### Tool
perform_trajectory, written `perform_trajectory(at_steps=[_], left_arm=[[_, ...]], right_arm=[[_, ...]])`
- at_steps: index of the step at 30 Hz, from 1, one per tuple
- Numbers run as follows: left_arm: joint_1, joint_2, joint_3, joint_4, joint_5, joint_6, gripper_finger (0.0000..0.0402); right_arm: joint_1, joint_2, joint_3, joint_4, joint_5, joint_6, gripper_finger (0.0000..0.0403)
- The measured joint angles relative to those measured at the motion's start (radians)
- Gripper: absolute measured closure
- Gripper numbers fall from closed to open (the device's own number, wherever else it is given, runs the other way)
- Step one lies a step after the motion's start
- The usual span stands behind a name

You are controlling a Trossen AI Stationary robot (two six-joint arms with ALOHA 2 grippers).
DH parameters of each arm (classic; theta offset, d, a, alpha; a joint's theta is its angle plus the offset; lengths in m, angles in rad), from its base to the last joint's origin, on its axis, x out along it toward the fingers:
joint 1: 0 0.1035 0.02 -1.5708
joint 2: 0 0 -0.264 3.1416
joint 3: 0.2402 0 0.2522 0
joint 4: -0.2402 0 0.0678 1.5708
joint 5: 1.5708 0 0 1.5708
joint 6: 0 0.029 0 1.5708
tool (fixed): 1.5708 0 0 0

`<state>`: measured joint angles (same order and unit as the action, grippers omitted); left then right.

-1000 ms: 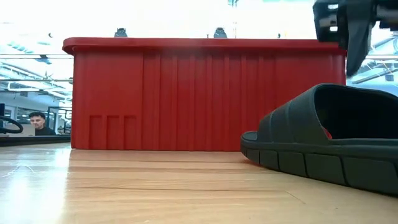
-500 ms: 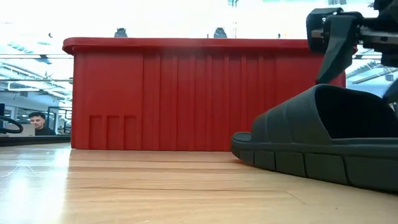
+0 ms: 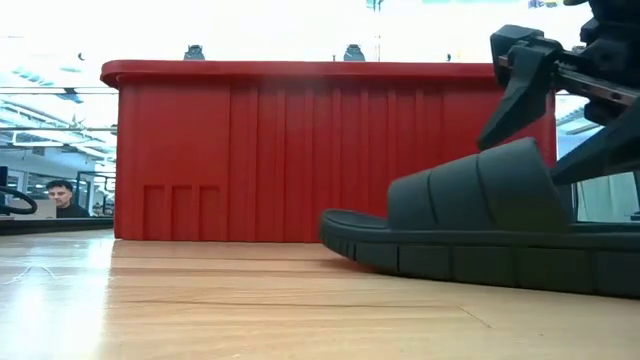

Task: Pick and place slides into bin
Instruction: Put the black slide into the red bin

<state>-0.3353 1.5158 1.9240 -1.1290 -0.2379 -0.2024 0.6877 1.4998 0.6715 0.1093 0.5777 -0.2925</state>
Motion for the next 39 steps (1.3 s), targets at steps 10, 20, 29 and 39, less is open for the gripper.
perform_trajectory(at_steps=[10,20,29,39], left_arm=[[0.0,0.0,0.0,-0.003,0.0,0.001,0.0263],[0.0,0.0,0.0,-0.004,0.0,0.016,0.0263],[0.0,0.0,0.0,-0.004,0.0,0.014,0.0263],[0.0,0.0,0.0,-0.004,0.0,0.006,0.0263]], right_arm=[[-0.04,0.0,-0.001,0.03,-0.005,0.059,0.0161],[-0.087,0.089,-0.001,0.176,-0.127,0.05,0.0161],[-0.113,0.164,-0.001,0.364,-0.109,-0.011,0.0175],[-0.139,0.164,-0.001,0.364,-0.124,-0.008,0.0347]])
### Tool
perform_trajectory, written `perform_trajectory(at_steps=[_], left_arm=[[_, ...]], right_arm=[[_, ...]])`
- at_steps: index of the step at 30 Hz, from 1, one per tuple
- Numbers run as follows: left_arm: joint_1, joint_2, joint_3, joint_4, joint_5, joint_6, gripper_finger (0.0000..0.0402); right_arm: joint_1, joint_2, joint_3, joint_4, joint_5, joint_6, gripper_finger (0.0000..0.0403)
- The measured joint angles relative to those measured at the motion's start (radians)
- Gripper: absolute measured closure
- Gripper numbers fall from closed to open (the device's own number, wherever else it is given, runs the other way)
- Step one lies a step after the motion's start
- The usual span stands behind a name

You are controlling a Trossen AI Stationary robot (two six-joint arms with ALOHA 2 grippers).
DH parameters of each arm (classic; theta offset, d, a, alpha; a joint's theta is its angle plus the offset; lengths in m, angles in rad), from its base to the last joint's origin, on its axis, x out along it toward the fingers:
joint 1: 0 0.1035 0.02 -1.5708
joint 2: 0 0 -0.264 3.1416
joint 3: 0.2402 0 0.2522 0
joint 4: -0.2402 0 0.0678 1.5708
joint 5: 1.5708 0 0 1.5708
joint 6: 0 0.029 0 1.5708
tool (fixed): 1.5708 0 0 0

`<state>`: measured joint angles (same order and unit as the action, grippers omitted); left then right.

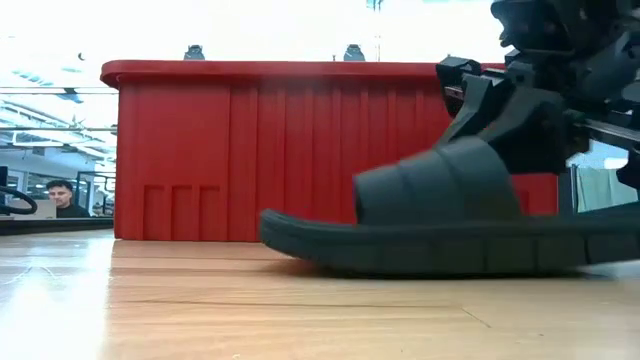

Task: Pick and place slides into bin
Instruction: Put the black slide into the red bin

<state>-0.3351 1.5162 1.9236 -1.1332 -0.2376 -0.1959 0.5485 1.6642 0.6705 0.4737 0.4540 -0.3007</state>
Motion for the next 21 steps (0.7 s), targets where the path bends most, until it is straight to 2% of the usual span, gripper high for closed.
perform_trajectory(at_steps=[1,3,8,13,21], left_arm=[[0.0,0.0,0.0,0.0,0.001,-0.004,0.0263],[-0.001,0.0,0.0,0.0,0.004,-0.02,0.0263],[-0.001,0.0,0.0,-0.013,0.008,-0.035,0.0263],[-0.028,0.0,-0.027,-0.031,-0.037,-0.05,0.0263],[-0.083,0.001,-0.151,-0.013,-0.052,-0.049,0.0263]], right_arm=[[-0.006,-0.001,0.0,0.004,-0.016,0.004,0.0371],[-0.019,-0.003,0.0,0.015,-0.047,0.035,0.0391],[-0.036,-0.046,0.0,0.024,-0.071,0.056,0.0395],[-0.044,-0.176,0.0,0.013,-0.05,0.053,0.0397],[-0.045,-0.414,0.005,-0.064,-0.025,0.005,0.04]])
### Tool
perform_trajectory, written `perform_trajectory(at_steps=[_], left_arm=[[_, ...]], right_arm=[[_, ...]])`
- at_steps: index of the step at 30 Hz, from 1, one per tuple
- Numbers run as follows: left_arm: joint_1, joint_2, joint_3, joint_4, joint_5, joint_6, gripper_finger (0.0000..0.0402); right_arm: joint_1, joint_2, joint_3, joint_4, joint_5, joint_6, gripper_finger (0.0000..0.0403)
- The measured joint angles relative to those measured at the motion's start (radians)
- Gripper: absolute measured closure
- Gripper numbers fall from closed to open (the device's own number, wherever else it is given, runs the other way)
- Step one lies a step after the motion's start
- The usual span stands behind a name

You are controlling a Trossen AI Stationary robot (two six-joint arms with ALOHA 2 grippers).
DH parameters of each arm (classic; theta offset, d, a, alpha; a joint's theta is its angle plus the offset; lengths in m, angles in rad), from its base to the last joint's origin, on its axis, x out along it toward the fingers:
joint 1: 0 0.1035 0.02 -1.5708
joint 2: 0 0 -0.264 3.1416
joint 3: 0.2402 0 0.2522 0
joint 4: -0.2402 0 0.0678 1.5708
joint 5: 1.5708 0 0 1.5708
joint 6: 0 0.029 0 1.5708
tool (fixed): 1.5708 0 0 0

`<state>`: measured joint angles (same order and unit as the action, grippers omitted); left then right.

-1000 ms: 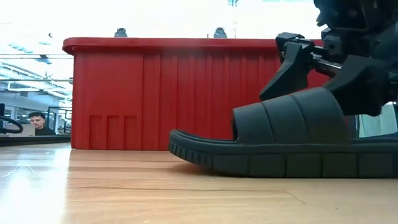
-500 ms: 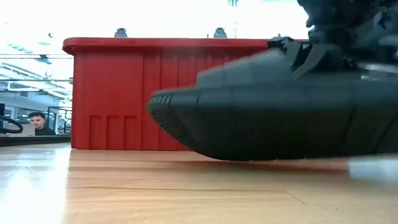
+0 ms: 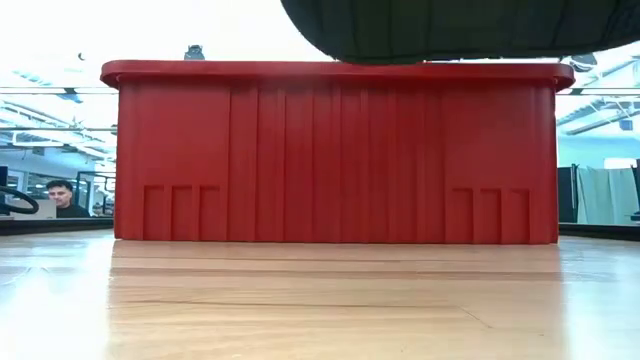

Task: Pick and place slides into bin
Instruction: Put the black slide into the red bin

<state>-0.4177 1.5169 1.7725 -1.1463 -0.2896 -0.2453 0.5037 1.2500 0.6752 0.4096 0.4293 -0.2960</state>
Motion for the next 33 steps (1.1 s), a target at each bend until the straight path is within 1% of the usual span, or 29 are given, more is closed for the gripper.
perform_trajectory(at_steps=[2,5,7,11,16,20,24,27,30,33], left_arm=[[-0.01,0.0,-0.036,0.033,0.0,0.014,0.0263],[-0.023,0.0,-0.086,0.11,0.0,0.075,0.0263],[-0.03,0.0,-0.116,0.167,-0.001,0.146,0.0263],[-0.029,0.008,-0.174,0.316,-0.013,0.297,0.0263],[-0.026,0.006,-0.19,0.447,-0.058,0.453,0.0263],[-0.028,0.008,-0.195,0.467,-0.06,0.502,0.0263],[-0.024,0.013,-0.195,0.465,-0.057,0.499,0.0263],[-0.02,0.038,-0.195,0.451,-0.035,0.495,0.0263],[-0.018,0.068,-0.195,0.446,-0.029,0.514,0.0263],[-0.016,0.07,-0.195,0.447,-0.026,0.533,0.0263]], right_arm=[[0.0,-0.043,0.006,-0.021,0.039,-0.006,0.04],[-0.001,-0.103,0.024,-0.036,0.048,-0.032,0.0401],[-0.001,-0.127,0.025,-0.045,0.047,-0.035,0.0401],[-0.001,-0.135,0.024,-0.056,0.045,-0.042,0.0402],[-0.001,-0.136,0.023,-0.108,0.042,-0.016,0.0402],[-0.001,-0.136,0.023,-0.107,0.042,-0.007,0.0402],[-0.001,-0.136,0.023,-0.111,0.042,-0.006,0.0402],[-0.001,-0.136,0.023,-0.108,0.042,-0.008,0.0402],[-0.001,-0.136,0.023,-0.109,0.042,-0.009,0.0402],[-0.001,-0.136,0.023,-0.109,0.042,-0.009,0.0402]])
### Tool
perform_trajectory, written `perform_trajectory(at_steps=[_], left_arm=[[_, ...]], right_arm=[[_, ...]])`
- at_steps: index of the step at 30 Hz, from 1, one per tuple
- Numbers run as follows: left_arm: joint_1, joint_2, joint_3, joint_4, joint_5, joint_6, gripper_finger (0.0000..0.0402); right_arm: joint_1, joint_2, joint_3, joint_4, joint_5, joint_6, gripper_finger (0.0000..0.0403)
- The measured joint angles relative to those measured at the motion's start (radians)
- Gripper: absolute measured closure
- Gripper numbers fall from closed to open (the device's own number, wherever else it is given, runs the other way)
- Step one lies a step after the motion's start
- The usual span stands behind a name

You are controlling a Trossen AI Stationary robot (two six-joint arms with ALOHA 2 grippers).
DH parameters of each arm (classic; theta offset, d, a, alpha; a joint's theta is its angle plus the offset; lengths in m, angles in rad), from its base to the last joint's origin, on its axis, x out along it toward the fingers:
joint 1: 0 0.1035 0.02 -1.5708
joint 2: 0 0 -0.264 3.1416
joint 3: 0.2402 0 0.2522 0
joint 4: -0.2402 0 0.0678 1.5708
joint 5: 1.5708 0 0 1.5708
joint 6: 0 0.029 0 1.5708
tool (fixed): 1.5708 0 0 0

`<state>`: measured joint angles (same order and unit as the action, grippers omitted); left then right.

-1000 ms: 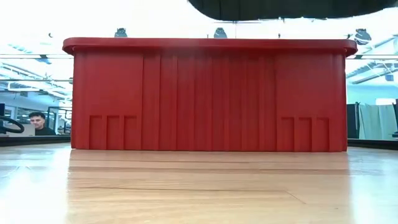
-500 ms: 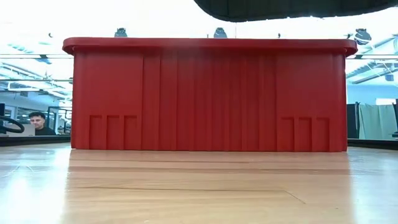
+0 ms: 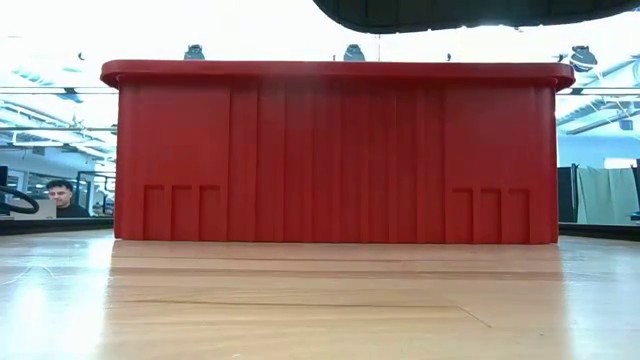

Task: Pick and place slides into bin
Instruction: Put the black slide into the red bin

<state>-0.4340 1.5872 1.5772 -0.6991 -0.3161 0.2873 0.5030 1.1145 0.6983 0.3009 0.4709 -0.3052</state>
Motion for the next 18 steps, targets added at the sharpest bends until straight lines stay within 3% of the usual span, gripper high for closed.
perform_trajectory(at_steps=[18], left_arm=[[0.016,-0.002,0.001,-0.039,0.001,0.007,0.0263]], right_arm=[[0.0,0.0,0.0,0.005,-0.004,0.005,0.04]])
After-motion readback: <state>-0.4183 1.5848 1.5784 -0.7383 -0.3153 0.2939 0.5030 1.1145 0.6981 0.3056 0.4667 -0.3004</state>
